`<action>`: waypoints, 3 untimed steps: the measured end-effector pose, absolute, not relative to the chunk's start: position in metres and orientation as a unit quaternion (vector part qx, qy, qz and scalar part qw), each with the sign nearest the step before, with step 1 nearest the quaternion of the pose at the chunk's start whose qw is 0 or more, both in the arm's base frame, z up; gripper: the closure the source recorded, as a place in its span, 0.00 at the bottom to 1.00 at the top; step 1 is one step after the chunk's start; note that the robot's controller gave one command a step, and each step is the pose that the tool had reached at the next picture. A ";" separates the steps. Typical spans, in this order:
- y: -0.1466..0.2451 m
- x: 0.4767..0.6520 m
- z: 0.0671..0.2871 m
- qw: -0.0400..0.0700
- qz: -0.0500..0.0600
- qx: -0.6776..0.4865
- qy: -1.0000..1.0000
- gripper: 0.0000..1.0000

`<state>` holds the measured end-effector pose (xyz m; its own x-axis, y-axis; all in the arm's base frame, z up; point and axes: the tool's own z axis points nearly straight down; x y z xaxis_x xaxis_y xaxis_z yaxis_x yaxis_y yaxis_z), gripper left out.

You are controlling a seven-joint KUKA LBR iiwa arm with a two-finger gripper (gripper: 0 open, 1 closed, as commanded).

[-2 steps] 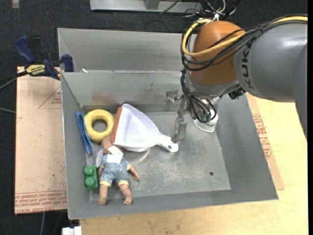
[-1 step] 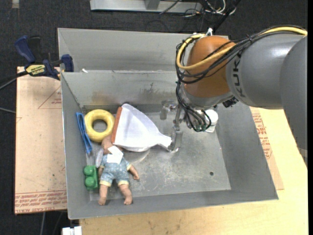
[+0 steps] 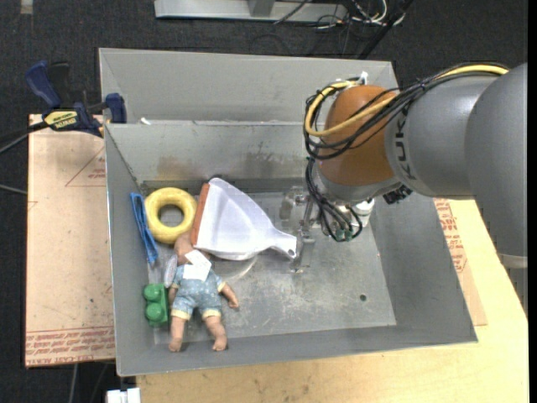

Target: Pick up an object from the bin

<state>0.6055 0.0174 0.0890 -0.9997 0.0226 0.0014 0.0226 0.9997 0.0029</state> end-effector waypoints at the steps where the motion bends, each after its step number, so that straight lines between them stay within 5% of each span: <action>1: 0.015 0.600 0.077 0.000 0.000 -0.038 -0.999 0.00; 2: 0.044 0.604 0.072 -0.001 -0.002 -0.007 -1.000 1.00; 3: 0.044 0.604 0.072 -0.001 -0.002 -0.007 -1.000 1.00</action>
Offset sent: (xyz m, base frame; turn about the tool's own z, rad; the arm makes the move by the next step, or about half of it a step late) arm -0.0017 0.0256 -0.0167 -0.0097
